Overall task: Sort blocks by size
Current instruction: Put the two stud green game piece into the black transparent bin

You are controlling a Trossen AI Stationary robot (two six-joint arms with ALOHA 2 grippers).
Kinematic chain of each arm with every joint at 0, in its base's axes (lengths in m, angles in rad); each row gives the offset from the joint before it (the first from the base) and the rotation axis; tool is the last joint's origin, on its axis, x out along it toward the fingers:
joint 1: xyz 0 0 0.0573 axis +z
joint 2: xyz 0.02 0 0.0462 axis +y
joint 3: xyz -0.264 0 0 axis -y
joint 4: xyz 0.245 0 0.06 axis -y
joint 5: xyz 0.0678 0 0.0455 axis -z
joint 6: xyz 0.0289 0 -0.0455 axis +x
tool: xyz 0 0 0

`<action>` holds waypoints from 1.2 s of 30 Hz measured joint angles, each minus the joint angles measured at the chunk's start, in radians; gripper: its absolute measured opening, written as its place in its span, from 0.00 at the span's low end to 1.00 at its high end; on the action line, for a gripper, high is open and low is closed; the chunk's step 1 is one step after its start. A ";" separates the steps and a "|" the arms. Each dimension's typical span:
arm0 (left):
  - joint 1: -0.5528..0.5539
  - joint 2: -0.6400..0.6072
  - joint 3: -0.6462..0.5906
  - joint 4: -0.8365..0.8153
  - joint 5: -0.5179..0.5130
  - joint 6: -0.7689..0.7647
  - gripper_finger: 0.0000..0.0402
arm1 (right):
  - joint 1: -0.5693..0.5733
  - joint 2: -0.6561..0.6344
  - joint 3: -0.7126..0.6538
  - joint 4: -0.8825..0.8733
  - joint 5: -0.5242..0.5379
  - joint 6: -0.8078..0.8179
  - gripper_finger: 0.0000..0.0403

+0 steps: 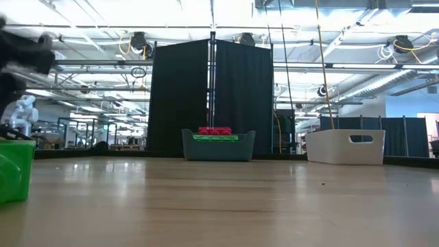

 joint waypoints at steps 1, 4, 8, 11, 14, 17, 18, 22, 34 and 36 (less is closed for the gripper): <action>0.001 0.002 -0.003 0.012 0.013 0.019 0.97 | 0.000 0.000 0.000 0.000 0.000 0.000 0.53; 0.001 -0.008 0.007 0.045 0.014 0.030 0.97 | -0.001 0.000 0.000 0.000 0.000 0.000 0.53; 0.001 -0.006 0.004 0.029 0.014 0.031 0.97 | -0.002 0.000 0.000 0.000 0.000 0.000 0.53; 0.001 -0.005 0.004 0.025 0.014 0.041 0.97 | -0.002 0.000 0.000 0.000 0.001 0.000 0.53; 0.001 -0.005 0.004 0.028 0.028 0.038 0.97 | -0.002 0.000 0.000 0.000 0.003 0.000 0.53; 0.001 -0.005 0.004 0.015 0.053 0.038 0.97 | -0.002 0.000 0.000 0.002 0.008 0.000 0.53; 0.001 -0.005 0.004 -0.005 0.059 0.038 0.97 | -0.002 0.000 0.000 0.002 0.019 0.000 0.53; -0.017 -0.005 0.004 -0.120 0.093 0.042 0.97 | -0.002 0.000 0.000 0.005 0.059 0.005 0.53; -0.136 -0.008 -0.087 -0.017 0.117 0.198 0.89 | -0.002 0.009 0.000 0.031 0.111 0.005 0.53; -0.145 -0.011 -0.102 -0.007 0.125 0.183 0.82 | -0.002 0.009 0.000 0.033 0.112 0.005 0.53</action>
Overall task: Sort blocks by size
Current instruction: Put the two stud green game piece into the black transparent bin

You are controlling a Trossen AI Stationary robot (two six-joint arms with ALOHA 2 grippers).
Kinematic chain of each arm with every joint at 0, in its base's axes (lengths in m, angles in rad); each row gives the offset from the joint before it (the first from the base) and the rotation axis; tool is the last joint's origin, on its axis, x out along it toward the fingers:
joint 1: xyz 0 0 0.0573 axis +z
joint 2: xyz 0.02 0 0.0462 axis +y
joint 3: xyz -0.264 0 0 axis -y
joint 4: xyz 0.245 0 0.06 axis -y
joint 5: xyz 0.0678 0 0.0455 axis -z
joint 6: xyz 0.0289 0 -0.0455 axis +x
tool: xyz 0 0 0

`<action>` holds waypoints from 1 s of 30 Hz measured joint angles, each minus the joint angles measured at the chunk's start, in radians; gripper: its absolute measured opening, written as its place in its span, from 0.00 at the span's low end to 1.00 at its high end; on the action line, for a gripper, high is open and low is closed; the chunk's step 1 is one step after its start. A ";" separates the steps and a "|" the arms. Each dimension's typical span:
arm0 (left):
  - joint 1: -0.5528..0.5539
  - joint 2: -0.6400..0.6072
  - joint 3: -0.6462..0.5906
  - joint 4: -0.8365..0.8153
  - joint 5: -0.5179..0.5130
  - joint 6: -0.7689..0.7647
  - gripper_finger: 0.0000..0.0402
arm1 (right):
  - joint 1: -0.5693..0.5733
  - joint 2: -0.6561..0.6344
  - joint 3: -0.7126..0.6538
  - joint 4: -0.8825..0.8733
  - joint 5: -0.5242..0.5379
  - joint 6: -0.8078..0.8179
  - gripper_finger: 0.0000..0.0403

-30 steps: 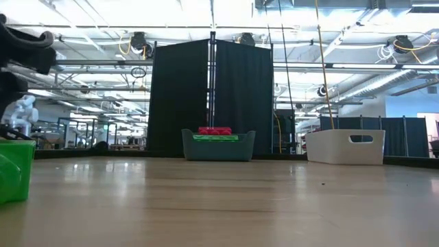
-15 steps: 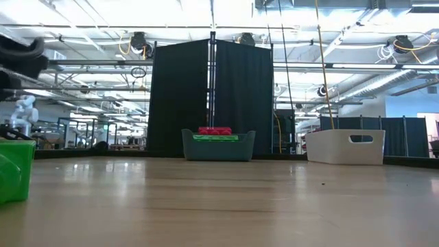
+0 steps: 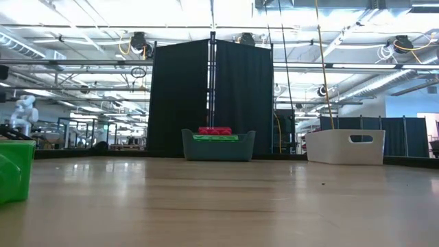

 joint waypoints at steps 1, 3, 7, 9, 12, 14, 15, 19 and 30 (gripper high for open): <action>-0.003 0.000 -0.004 0.005 0.000 -0.017 0.79 | 0.000 0.000 0.000 0.000 0.000 0.000 0.53; -0.006 0.001 -0.008 0.009 -0.001 -0.058 0.70 | 0.000 0.000 0.000 0.000 0.010 0.000 0.53; -0.005 0.002 -0.009 0.035 -0.001 -0.074 0.51 | 0.000 0.000 0.000 0.012 0.052 0.000 0.53; -0.005 0.001 -0.010 0.039 -0.002 -0.076 0.42 | 0.000 0.000 0.000 0.026 0.086 -0.002 0.53; -0.002 0.001 -0.010 0.036 -0.016 -0.092 0.32 | -0.003 0.000 0.000 0.068 0.176 -0.031 0.53; 0.005 0.001 -0.010 0.035 -0.020 -0.107 0.31 | -0.004 0.000 -0.008 0.127 0.261 -0.082 0.53; 0.009 0.001 -0.010 0.036 -0.022 -0.111 0.31 | -0.006 0.000 -0.016 0.164 0.294 -0.121 0.53; 0.028 0.001 -0.011 0.061 -0.023 -0.107 0.32 | -0.009 0.001 -0.043 0.299 0.356 -0.314 0.53; 0.079 -0.046 0.049 0.096 -0.224 -0.044 0.34 | -0.049 0.002 -0.118 0.588 0.365 -0.603 0.53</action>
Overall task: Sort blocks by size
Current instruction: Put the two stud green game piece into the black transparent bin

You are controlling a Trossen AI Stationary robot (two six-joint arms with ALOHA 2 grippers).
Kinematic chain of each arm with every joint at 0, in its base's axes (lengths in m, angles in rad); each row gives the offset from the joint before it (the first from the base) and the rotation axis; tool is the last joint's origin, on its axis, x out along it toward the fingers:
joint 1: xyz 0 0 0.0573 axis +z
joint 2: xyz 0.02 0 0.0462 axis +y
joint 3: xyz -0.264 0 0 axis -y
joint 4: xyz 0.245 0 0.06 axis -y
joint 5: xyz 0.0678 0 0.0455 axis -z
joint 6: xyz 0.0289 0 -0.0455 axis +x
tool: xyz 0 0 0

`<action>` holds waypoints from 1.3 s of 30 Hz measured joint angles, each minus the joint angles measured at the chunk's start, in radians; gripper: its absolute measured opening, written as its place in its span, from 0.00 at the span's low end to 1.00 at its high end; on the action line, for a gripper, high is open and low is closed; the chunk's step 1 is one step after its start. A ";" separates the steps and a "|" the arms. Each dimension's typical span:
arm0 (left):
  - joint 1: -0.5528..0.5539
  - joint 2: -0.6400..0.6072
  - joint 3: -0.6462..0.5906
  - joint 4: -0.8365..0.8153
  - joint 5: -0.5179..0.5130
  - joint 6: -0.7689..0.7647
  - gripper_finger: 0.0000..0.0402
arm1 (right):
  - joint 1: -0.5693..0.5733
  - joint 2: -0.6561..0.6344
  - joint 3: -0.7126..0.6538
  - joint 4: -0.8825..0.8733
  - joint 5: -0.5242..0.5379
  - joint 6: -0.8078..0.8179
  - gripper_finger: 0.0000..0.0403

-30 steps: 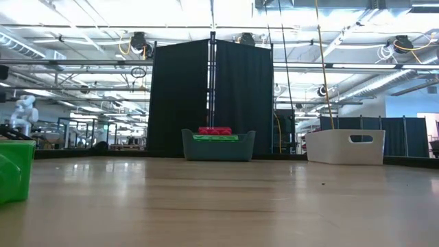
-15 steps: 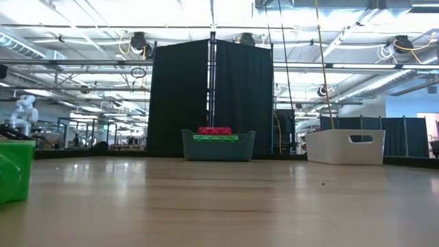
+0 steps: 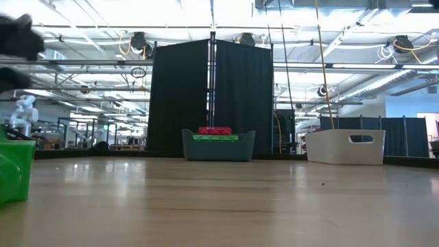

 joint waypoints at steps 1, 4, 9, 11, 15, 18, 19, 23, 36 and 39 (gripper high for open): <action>0.011 -0.006 0.008 0.010 -0.018 0.016 0.34 | -0.009 0.000 -0.006 0.009 -0.001 0.005 0.53; 0.047 -0.011 0.030 0.039 -0.066 0.076 0.34 | -0.038 0.000 -0.019 0.024 0.000 0.046 0.53; 0.124 -0.011 0.048 0.151 -0.066 0.196 0.34 | -0.089 0.000 -0.063 0.083 0.000 0.067 0.53; 0.154 -0.011 0.046 0.211 -0.065 0.257 0.34 | -0.114 0.000 -0.087 0.144 0.003 0.051 0.53; 0.219 -0.011 0.047 0.364 -0.056 0.371 0.34 | -0.164 0.025 -0.133 0.306 0.012 -0.018 0.53; 0.265 -0.011 0.047 0.488 -0.004 0.466 0.34 | -0.189 0.071 -0.135 0.396 -0.026 -0.192 0.53; 0.279 -0.012 0.047 0.527 0.021 0.490 0.34 | -0.195 0.087 -0.135 0.425 -0.038 -0.261 0.53; 0.344 0.012 0.047 0.673 0.135 0.534 0.34 | -0.214 0.139 -0.135 0.555 -0.038 -0.527 0.53; 0.488 0.261 0.047 1.094 0.504 0.536 0.34 | -0.333 0.179 -0.134 0.741 -0.187 -0.891 0.53; 0.513 0.304 0.057 1.178 0.561 0.535 0.34 | -0.362 0.180 -0.134 0.753 -0.230 -0.933 0.53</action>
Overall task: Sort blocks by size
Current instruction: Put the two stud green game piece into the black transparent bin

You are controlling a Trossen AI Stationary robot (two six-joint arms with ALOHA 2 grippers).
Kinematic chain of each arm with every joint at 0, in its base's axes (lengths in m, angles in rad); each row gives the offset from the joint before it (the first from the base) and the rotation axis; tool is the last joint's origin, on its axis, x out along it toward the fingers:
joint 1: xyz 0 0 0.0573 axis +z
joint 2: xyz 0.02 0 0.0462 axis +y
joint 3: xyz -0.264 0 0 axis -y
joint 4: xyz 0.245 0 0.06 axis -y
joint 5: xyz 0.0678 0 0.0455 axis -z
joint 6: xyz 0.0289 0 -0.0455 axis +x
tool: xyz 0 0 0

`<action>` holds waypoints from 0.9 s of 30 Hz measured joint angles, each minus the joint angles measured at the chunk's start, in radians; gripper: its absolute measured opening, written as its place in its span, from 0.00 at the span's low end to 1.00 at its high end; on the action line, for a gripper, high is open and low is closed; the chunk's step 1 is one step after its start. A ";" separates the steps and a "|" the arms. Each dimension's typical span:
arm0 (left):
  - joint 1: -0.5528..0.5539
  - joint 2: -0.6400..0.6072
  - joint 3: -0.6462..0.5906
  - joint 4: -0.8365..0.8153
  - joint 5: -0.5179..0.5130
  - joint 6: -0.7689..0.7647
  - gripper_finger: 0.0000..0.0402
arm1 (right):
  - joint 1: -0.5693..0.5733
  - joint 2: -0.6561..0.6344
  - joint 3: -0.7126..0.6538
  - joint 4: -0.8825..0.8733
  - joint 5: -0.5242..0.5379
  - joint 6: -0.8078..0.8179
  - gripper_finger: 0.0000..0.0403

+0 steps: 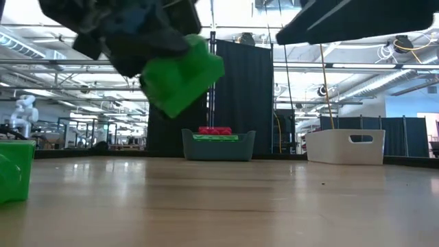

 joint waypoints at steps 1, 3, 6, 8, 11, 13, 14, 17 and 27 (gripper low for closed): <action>0.008 0.014 0.012 0.006 0.013 0.000 0.34 | -0.009 0.000 0.000 0.008 -0.012 -0.022 0.53; 0.022 0.042 0.039 0.006 0.036 0.001 0.34 | -0.026 0.000 0.000 0.023 -0.037 -0.071 0.53; 0.038 0.089 0.085 0.005 0.090 0.001 0.34 | -0.058 0.000 0.000 0.030 -0.094 -0.115 0.53; 0.047 0.121 0.116 0.004 0.122 0.002 0.34 | -0.080 0.000 0.000 0.033 -0.149 -0.114 0.53; 0.055 0.168 0.168 0.004 0.172 0.021 0.34 | -0.104 0.000 0.000 0.035 -0.237 -0.111 0.53; 0.060 0.195 0.198 0.003 0.207 0.030 0.34 | -0.110 0.000 0.000 0.036 -0.267 -0.112 0.53; 0.062 0.206 0.211 0.003 0.221 0.037 0.34 | -0.113 0.000 0.000 0.037 -0.280 -0.112 0.53; 0.071 0.231 0.247 0.003 0.266 0.055 0.34 | -0.113 0.000 0.000 0.037 -0.325 -0.117 0.53; 0.112 0.292 0.328 0.007 0.322 0.079 0.34 | -0.113 0.004 0.000 0.047 -0.351 -0.162 0.53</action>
